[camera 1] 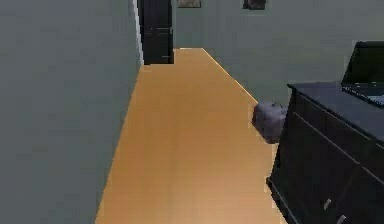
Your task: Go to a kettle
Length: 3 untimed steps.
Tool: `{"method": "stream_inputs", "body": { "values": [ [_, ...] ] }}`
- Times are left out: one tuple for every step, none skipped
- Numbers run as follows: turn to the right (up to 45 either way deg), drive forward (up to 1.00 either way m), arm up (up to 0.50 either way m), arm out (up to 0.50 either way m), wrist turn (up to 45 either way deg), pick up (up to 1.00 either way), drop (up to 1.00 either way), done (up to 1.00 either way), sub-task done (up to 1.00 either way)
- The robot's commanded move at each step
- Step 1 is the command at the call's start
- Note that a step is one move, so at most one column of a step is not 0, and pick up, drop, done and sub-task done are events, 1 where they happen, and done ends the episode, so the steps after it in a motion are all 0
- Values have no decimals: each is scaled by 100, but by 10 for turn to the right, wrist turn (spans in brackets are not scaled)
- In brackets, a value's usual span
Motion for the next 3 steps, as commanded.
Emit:
{"method": "stream_inputs", "body": {
  "values": [
    [0, 100, 0, 0, 0, 0, 0, 0, 0],
    [0, 100, 0, 0, 0, 0, 0, 0, 0],
    [0, 100, 0, 0, 0, 0, 0, 0, 0]
  ]
}}
